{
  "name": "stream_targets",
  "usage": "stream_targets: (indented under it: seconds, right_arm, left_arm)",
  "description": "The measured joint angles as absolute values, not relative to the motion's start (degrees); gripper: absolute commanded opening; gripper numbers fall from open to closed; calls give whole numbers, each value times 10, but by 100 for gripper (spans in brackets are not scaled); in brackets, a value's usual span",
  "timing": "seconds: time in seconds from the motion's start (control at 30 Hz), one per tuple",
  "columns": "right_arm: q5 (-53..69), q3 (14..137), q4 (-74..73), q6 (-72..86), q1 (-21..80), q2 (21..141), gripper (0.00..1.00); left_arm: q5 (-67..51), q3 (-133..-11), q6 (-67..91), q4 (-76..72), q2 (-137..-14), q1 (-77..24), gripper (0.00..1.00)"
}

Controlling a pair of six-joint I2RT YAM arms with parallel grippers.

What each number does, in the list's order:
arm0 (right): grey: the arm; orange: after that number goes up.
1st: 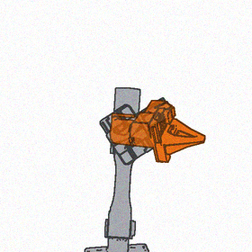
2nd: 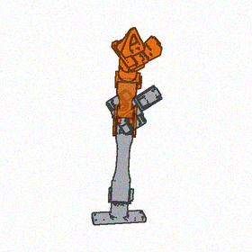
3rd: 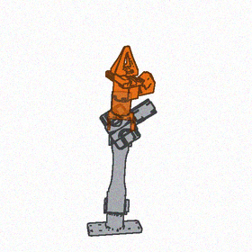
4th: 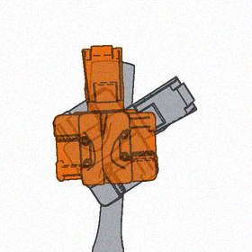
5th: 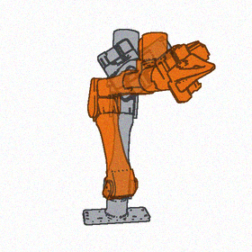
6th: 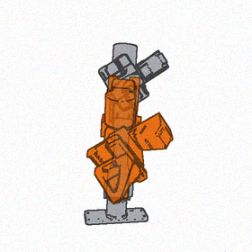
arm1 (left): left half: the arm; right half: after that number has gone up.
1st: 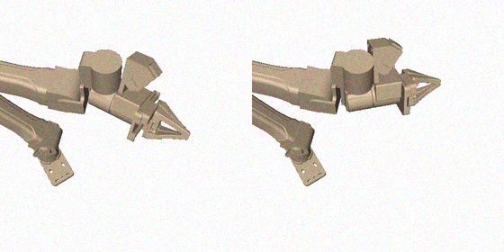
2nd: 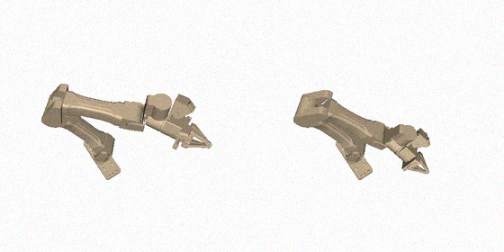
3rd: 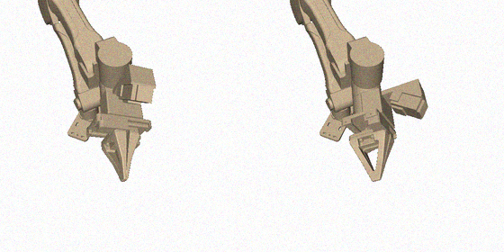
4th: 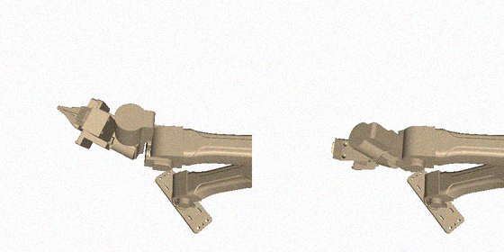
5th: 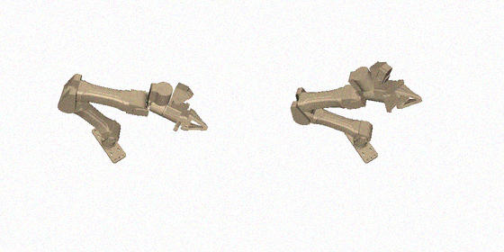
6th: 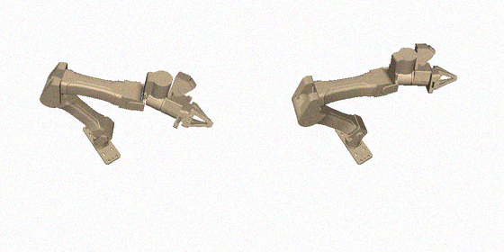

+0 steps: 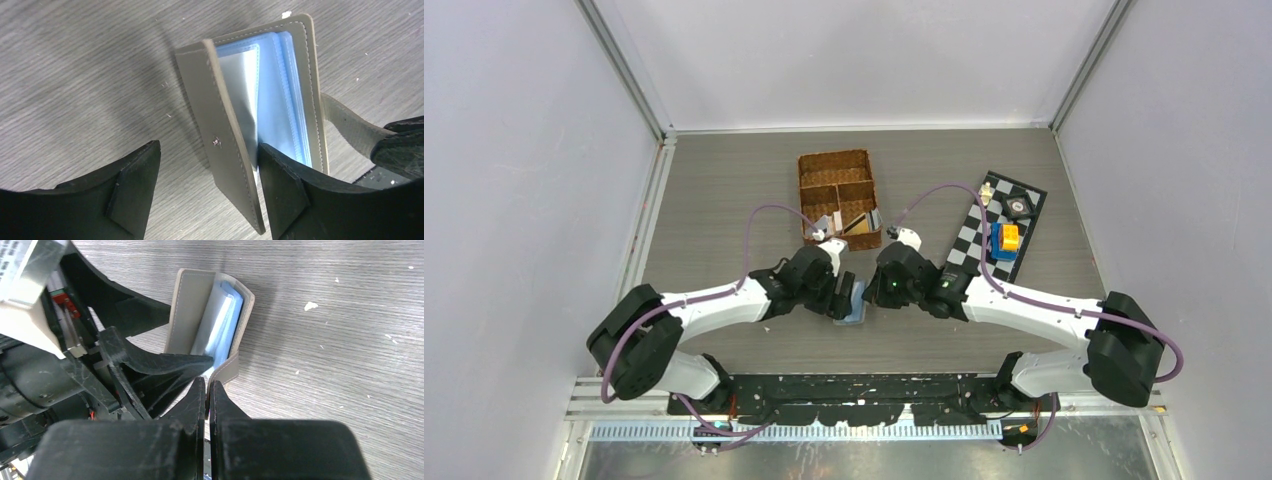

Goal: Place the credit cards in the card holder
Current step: Open the card holder at the center of the board.

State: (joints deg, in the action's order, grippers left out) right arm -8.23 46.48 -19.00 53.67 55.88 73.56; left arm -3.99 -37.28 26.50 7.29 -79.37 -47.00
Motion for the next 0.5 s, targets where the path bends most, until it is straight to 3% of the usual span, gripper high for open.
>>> stream_targets:
  seconds: [0.5]
  right_arm:
    - [-120,463,-246,517,559,746,1]
  left_arm:
    - [88,-373,276,95,-751,-477,62]
